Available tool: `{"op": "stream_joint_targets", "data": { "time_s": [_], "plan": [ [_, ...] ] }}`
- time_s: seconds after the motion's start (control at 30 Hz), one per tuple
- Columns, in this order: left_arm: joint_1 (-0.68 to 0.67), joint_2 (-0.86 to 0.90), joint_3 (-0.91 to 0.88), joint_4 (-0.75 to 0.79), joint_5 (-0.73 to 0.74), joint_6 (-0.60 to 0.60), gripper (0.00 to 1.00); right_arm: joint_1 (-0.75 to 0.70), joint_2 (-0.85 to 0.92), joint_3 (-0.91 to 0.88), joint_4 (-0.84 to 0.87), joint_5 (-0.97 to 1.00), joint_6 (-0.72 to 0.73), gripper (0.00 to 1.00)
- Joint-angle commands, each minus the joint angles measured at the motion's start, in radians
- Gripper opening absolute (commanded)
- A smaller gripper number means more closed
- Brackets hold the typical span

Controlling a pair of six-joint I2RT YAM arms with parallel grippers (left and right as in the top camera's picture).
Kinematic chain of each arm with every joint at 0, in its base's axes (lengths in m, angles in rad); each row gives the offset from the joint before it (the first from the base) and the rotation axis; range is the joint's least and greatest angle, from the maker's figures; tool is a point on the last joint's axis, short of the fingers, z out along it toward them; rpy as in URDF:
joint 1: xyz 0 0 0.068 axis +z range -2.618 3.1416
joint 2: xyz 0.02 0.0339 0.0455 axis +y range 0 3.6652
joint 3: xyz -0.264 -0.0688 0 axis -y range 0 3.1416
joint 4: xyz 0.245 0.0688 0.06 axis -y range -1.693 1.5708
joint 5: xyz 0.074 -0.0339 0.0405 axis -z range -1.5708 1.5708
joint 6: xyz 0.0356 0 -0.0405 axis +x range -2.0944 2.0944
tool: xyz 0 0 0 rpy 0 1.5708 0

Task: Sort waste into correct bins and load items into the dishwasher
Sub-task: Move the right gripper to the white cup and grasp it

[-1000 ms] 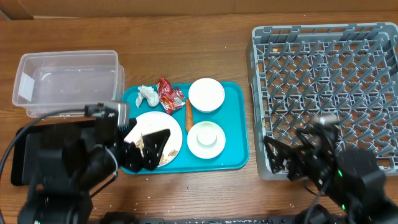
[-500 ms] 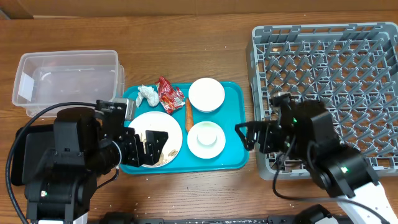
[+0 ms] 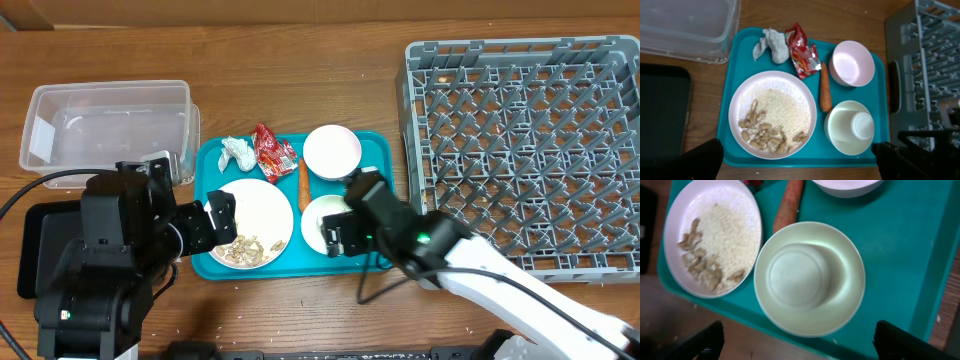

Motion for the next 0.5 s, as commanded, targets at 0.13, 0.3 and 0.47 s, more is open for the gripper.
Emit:
{"op": "stream_joint_targets", "data": {
  "time_s": [0.13,0.3,0.47],
  "plan": [
    [0.005,0.000,0.022,-0.027,-0.040,-0.017,1.00,0.043,0.148,0.021,0.143,0.183,0.031,0.93],
    [0.005,0.002,0.021,-0.047,-0.040,-0.017,1.00,0.043,0.179,0.021,0.185,0.190,0.026,0.85],
    [0.005,0.002,0.021,-0.050,-0.040,-0.017,1.00,0.043,0.186,0.019,0.173,0.188,0.031,0.75]
  ]
}}
